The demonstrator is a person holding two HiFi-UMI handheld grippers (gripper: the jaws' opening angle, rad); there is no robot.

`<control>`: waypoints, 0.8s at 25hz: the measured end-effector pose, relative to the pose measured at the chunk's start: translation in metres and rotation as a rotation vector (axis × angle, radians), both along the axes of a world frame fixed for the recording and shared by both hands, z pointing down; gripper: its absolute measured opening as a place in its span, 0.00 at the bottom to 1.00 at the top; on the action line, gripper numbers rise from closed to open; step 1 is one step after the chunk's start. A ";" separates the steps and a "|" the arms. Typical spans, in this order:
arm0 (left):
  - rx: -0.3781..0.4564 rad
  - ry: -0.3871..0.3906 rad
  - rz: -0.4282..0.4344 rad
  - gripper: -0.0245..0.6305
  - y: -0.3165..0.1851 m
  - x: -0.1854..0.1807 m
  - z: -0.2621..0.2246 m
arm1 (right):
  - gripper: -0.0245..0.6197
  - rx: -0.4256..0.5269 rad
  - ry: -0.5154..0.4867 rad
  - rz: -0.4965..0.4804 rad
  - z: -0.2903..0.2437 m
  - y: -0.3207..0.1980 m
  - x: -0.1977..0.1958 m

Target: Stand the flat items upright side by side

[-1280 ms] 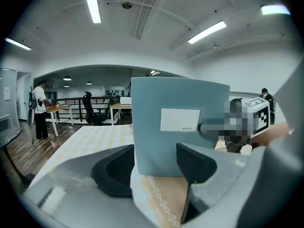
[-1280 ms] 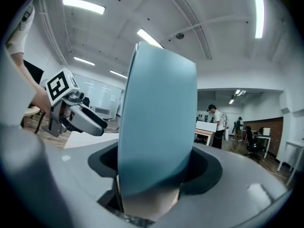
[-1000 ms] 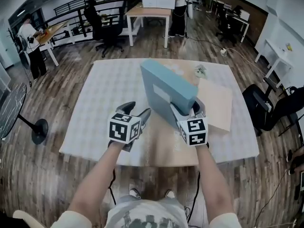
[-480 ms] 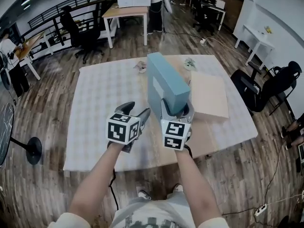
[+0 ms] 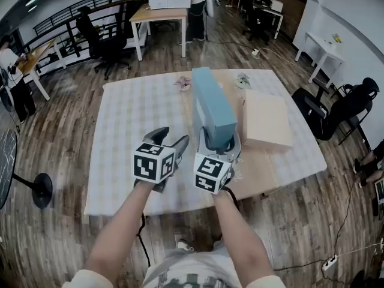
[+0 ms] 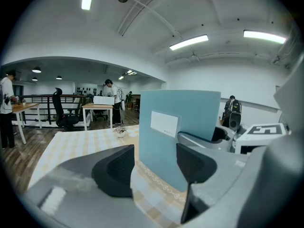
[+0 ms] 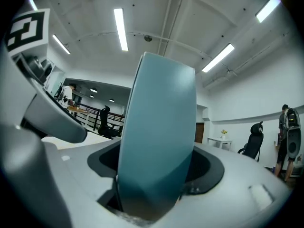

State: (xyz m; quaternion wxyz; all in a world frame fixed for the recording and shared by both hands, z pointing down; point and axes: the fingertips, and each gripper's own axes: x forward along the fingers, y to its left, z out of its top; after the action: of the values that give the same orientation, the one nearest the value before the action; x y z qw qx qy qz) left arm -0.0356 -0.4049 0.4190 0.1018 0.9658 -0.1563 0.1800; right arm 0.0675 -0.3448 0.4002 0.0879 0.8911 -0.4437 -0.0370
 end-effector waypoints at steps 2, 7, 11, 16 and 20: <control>-0.001 0.005 0.006 0.48 0.003 -0.001 0.000 | 0.60 -0.011 -0.007 -0.013 0.002 -0.001 -0.002; -0.004 0.008 0.017 0.48 0.011 -0.006 0.000 | 0.60 -0.061 -0.028 -0.049 0.006 0.000 -0.005; -0.011 0.019 0.018 0.48 0.017 -0.008 -0.002 | 0.62 -0.076 -0.095 -0.072 0.011 0.008 -0.007; -0.023 0.024 0.030 0.48 0.030 -0.005 -0.001 | 0.62 -0.101 -0.133 -0.115 0.012 0.022 -0.012; -0.026 0.021 0.026 0.48 0.035 -0.003 0.000 | 0.62 -0.105 -0.160 -0.179 0.012 0.026 -0.016</control>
State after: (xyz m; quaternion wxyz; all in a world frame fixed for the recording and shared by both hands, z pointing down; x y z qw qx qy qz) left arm -0.0391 -0.3696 0.4195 0.1137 0.9682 -0.1404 0.1730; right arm 0.0518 -0.3192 0.4118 0.0952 0.8422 -0.5284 0.0497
